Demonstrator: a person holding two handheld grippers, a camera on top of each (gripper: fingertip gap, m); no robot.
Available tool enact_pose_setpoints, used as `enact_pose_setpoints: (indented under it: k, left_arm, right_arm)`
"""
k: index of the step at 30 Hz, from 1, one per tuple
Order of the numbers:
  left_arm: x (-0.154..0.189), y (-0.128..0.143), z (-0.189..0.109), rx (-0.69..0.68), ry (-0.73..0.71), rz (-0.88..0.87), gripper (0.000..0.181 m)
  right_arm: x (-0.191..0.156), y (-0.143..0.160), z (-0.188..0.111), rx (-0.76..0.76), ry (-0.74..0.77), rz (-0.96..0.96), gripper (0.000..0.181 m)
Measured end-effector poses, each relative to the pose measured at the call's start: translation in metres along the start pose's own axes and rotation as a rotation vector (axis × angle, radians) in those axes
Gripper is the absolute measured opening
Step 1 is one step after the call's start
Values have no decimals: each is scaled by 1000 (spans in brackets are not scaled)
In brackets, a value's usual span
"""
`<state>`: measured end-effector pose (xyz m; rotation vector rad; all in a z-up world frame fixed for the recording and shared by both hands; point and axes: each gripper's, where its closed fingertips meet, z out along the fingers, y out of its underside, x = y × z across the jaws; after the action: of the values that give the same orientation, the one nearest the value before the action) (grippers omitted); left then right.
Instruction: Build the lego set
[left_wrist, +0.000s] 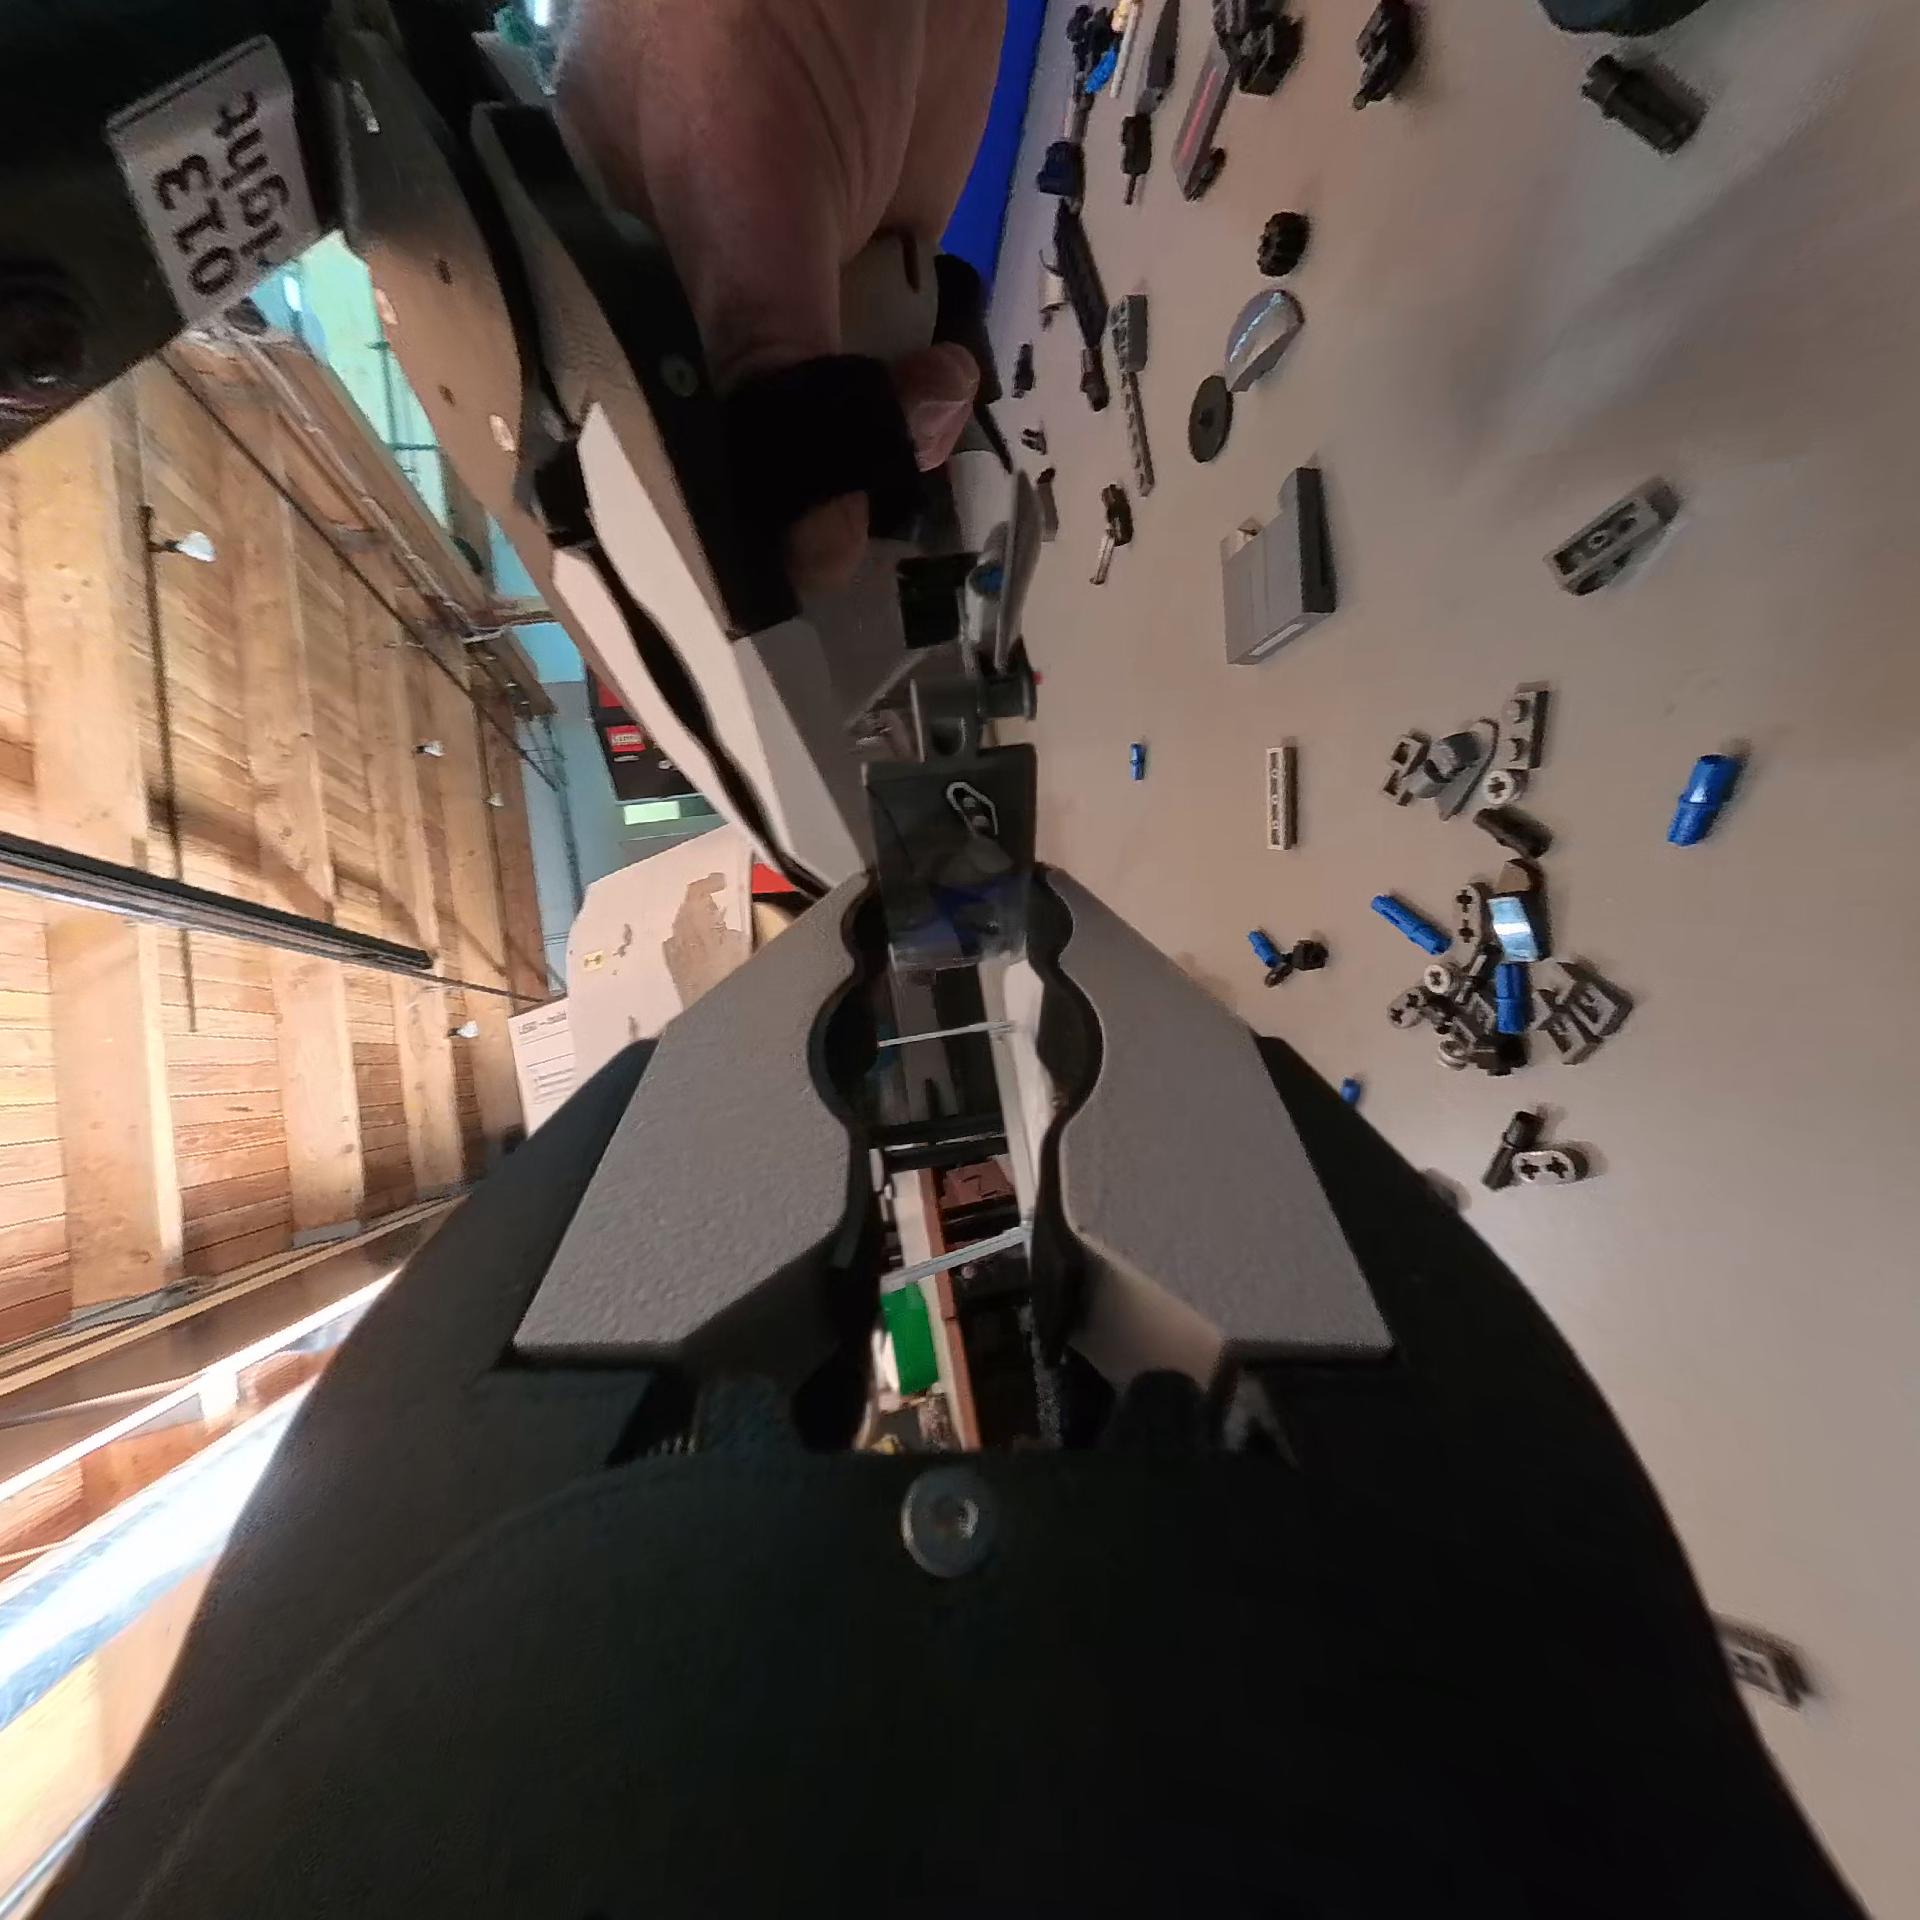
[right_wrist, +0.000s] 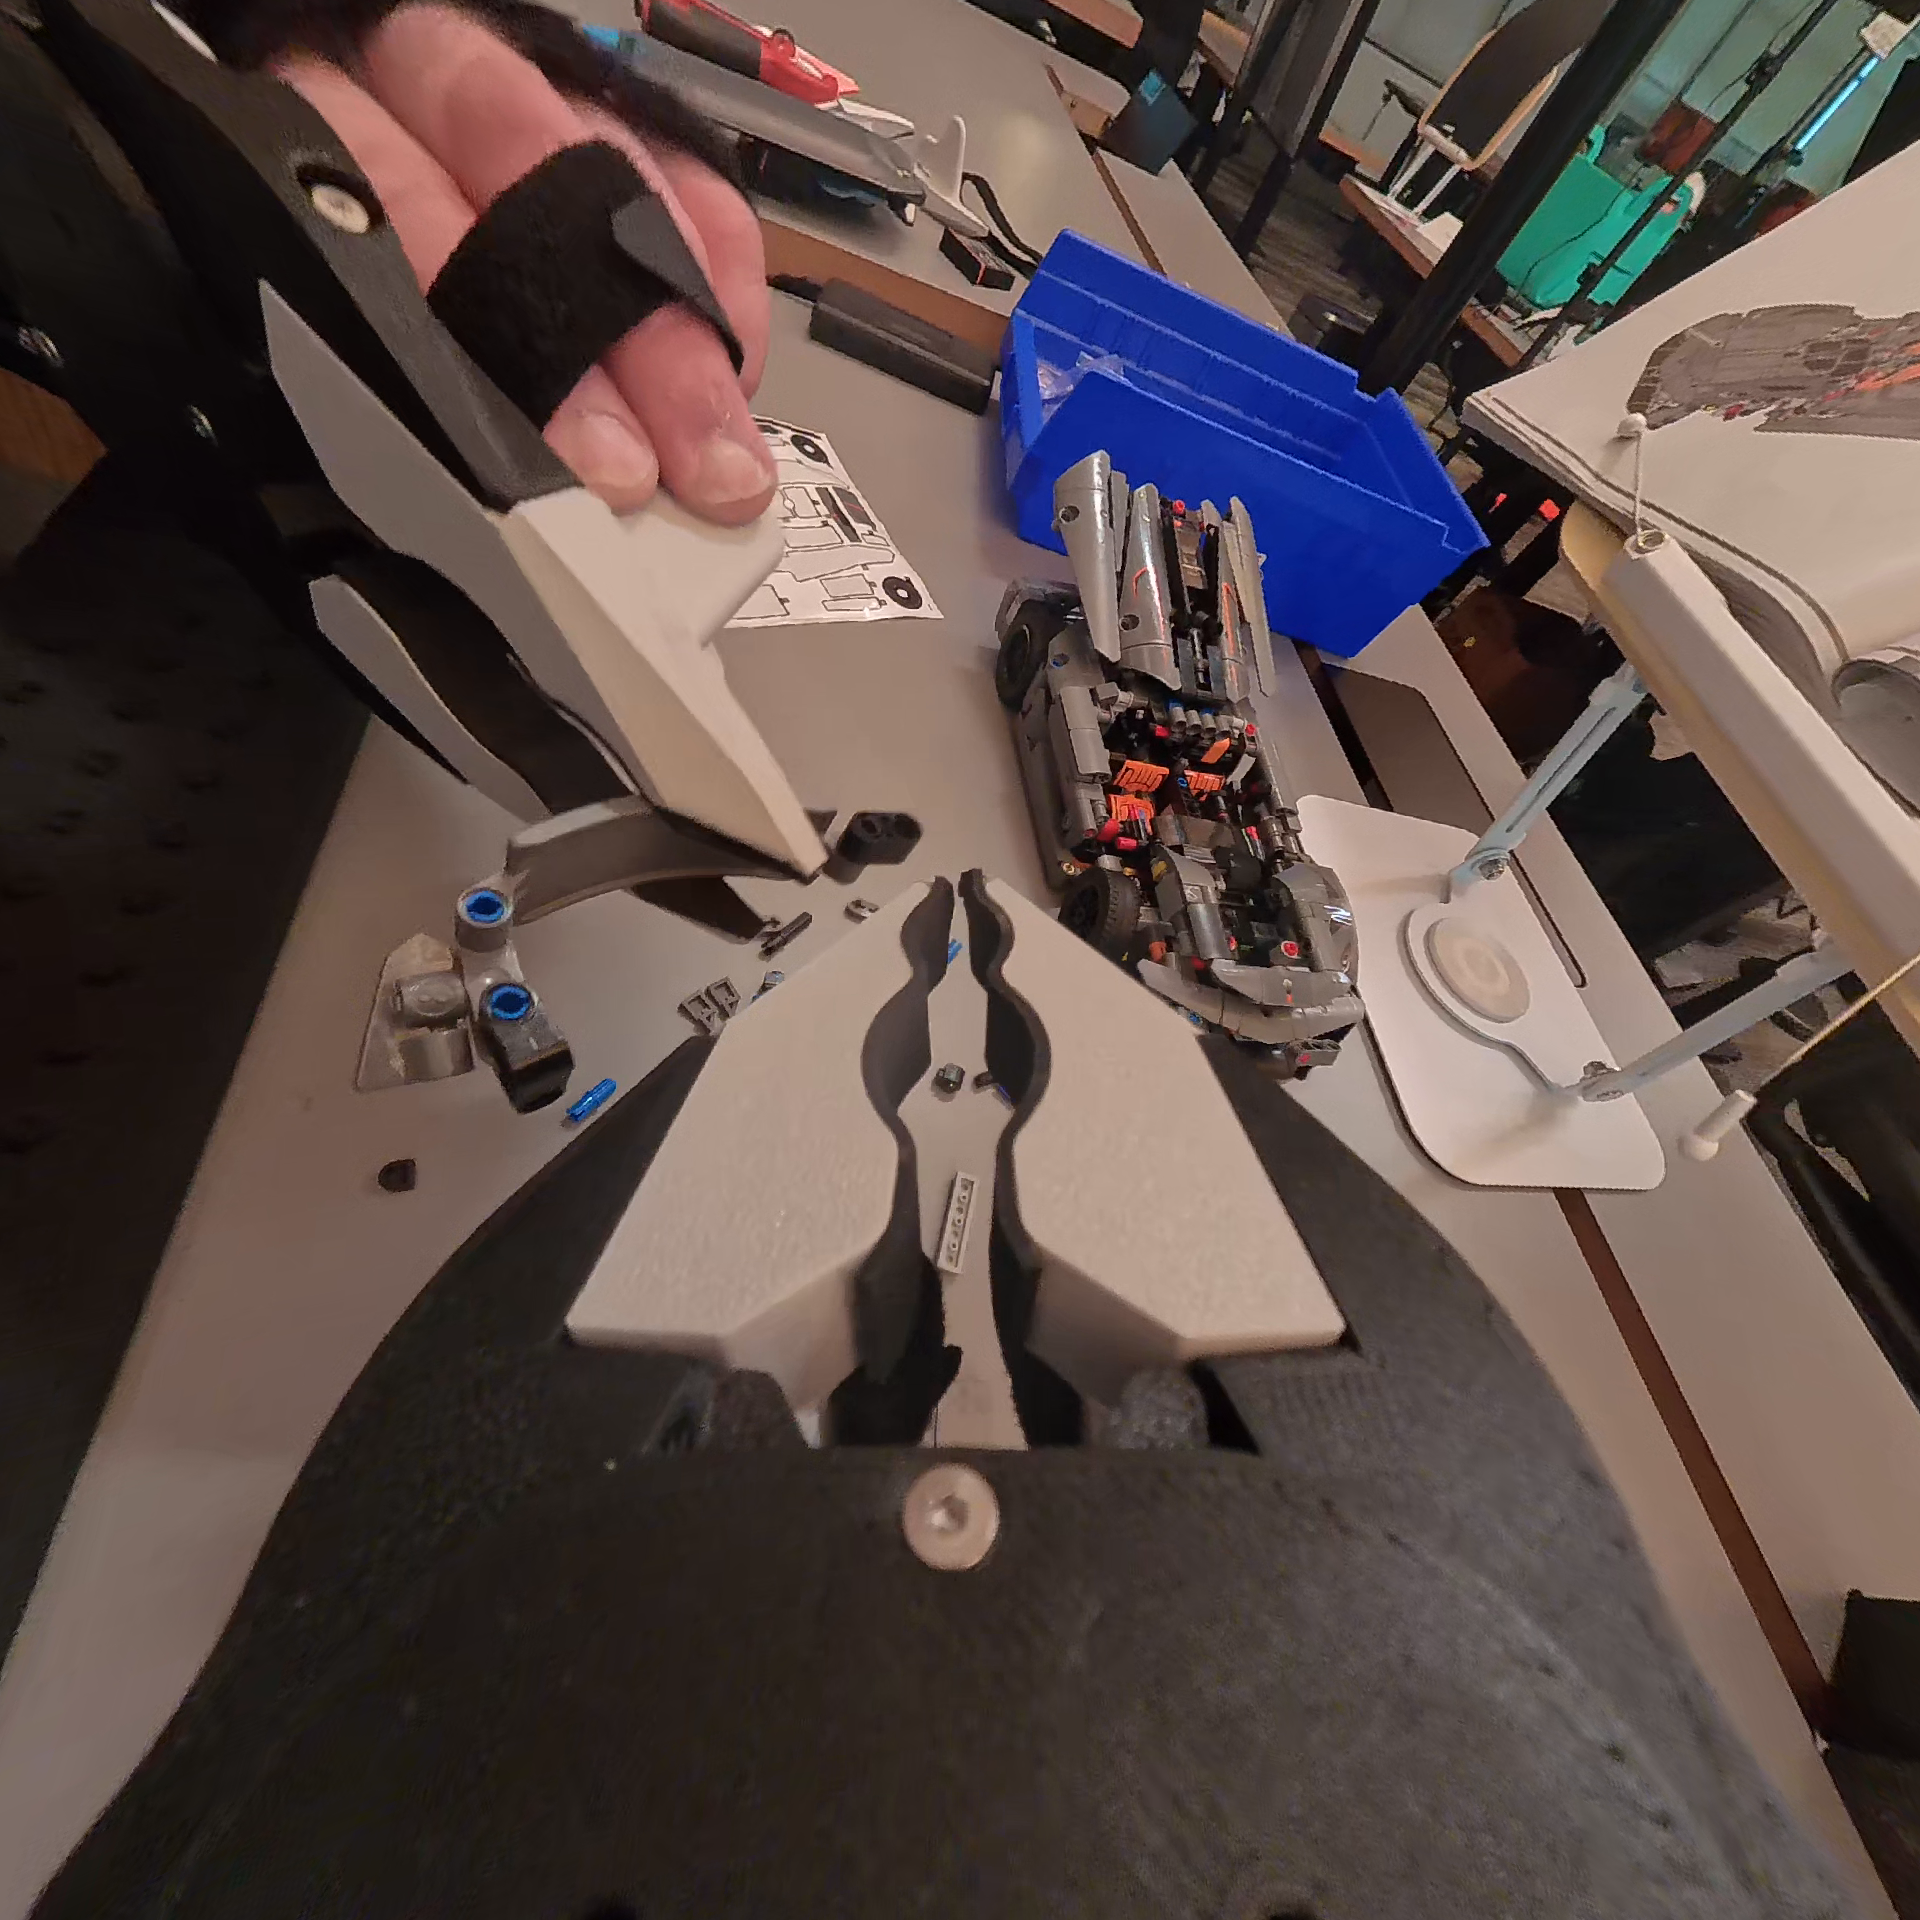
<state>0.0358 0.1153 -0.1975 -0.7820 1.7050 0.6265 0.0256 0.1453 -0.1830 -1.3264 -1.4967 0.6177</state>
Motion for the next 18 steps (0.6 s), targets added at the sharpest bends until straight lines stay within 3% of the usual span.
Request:
enact_pose_setpoints:
  k: [8, 18]
  left_arm:
    - [19, -3, 2, 17, 104, -36, 23]
    - [20, 0, 3, 9, 104, -42, 23]
  right_arm:
    - [2, 0, -2, 2, -2, 13, 2]
    - [2, 0, -2, -1, -1, 3, 2]
